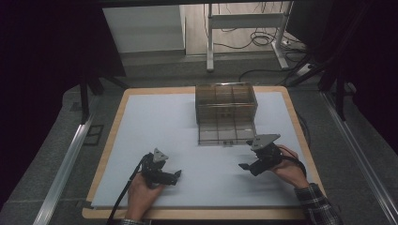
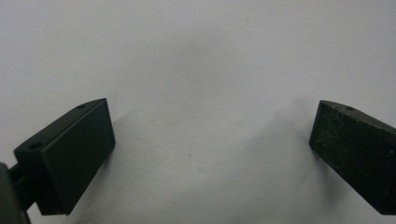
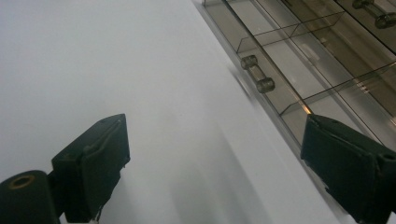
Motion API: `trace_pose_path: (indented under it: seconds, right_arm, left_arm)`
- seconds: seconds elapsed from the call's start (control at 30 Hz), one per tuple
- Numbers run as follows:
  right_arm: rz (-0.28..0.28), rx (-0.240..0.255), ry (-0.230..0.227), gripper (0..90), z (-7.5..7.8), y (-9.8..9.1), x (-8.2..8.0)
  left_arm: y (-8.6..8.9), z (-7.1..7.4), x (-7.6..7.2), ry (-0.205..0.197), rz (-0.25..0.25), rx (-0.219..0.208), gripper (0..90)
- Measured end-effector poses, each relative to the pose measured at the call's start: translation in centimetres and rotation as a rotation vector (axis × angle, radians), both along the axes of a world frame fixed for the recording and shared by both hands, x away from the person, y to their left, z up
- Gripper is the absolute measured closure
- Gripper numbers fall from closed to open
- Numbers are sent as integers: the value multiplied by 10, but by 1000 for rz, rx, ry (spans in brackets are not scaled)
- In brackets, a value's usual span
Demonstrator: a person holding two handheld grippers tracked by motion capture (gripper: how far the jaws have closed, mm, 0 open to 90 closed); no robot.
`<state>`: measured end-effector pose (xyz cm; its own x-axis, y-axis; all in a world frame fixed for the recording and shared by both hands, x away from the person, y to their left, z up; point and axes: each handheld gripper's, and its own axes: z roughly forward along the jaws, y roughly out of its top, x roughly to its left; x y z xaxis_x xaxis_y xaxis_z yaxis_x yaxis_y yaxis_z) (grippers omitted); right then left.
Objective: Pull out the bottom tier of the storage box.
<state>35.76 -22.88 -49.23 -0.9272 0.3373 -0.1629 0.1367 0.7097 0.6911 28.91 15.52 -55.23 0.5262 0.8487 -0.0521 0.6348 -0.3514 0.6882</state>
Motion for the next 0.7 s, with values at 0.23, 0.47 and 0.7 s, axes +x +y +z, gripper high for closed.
trace_pose_path:
  seconds: [0.23,0.47,0.7]
  right_arm:
    - [-9,8,-1,50,-1,-4,-11]
    - [-27,24,9,36,-7,-11,-18]
    - [-35,34,16,28,-14,-16,-24]
  left_arm:
    - [0,0,0,0,0,0,0]
    - [0,0,0,0,0,0,0]
    - [0,0,0,-1,0,0,0]
